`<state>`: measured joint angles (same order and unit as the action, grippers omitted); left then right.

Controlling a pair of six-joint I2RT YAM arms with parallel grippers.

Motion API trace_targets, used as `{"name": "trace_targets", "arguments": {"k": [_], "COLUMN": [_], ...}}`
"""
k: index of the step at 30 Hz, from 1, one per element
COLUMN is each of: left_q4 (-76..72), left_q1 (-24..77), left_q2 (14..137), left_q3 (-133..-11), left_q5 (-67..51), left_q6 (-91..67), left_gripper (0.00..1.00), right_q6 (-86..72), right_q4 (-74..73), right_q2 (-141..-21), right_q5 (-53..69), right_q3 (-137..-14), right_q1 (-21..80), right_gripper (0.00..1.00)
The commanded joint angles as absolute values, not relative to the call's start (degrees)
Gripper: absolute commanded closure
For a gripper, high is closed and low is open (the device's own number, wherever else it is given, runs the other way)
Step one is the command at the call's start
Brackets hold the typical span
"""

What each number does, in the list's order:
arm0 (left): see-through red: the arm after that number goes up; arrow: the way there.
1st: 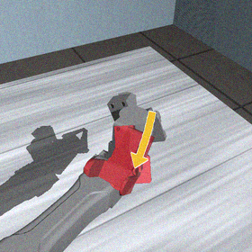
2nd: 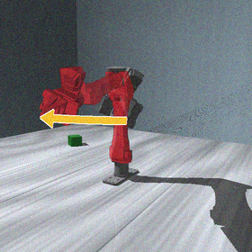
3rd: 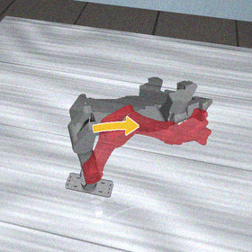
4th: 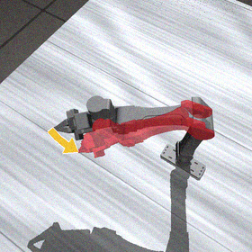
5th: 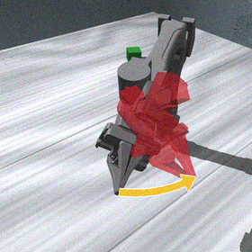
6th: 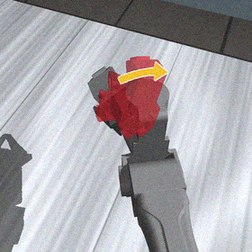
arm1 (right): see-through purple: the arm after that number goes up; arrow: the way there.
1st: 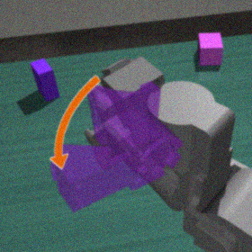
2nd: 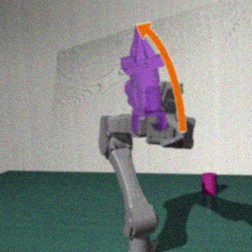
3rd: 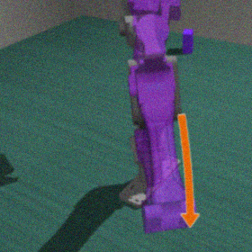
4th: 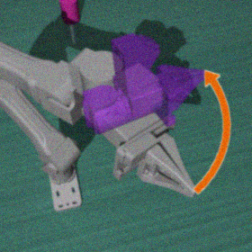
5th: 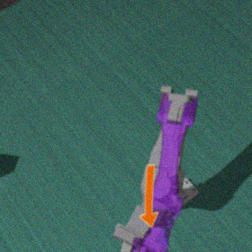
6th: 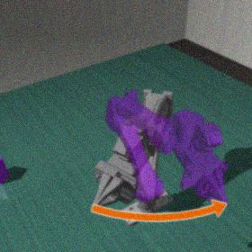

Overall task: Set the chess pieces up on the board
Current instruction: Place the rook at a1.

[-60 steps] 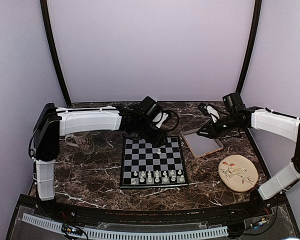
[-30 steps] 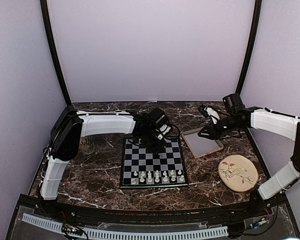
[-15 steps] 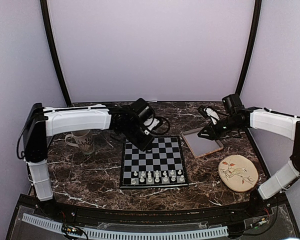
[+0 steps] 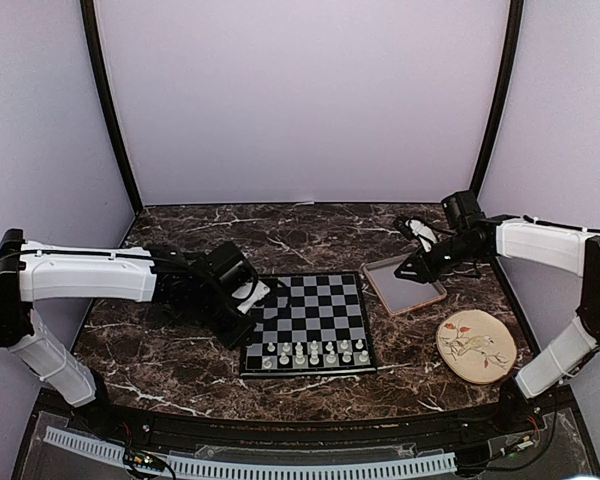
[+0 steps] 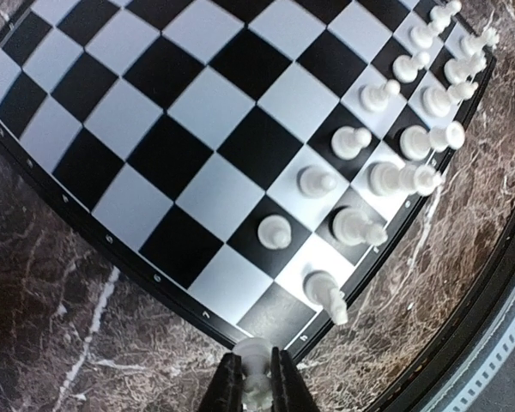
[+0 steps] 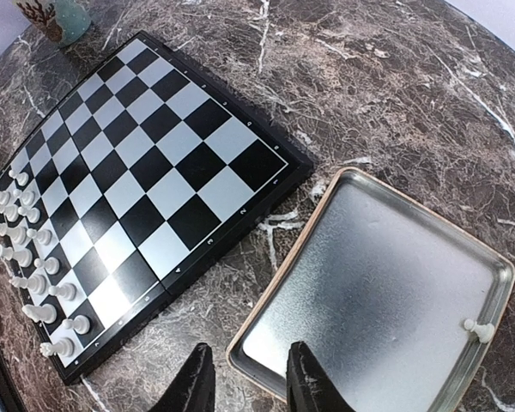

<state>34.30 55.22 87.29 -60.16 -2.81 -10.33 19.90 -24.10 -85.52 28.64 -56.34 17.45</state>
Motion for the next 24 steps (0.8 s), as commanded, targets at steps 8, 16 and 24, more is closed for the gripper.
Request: {"name": "trace_targets", "arguments": {"k": [8, 16, 24], "left_q4": [30.92, 30.84, 30.73], "left_q1": [57.74, 57.83, 57.92], "left_q2": [91.77, 94.44, 94.32], "left_q3": [-58.15, -58.43, -57.51], "left_q5": [-5.34, -5.19, -4.8], "left_q6": [-10.52, -10.27, -11.03], "left_gripper": [0.91, 0.9, 0.82], "right_q6": [20.64, 20.91, 21.01], "right_q4": [-24.15, -24.21, -24.84], "right_q2": [-86.66, -86.96, -88.14], "right_q5": [28.99, 28.93, 29.4], "right_q3": [-57.04, -57.0, -57.64], "right_q1": [17.19, 17.18, 17.15], "right_gripper": [0.71, 0.71, 0.71]}}
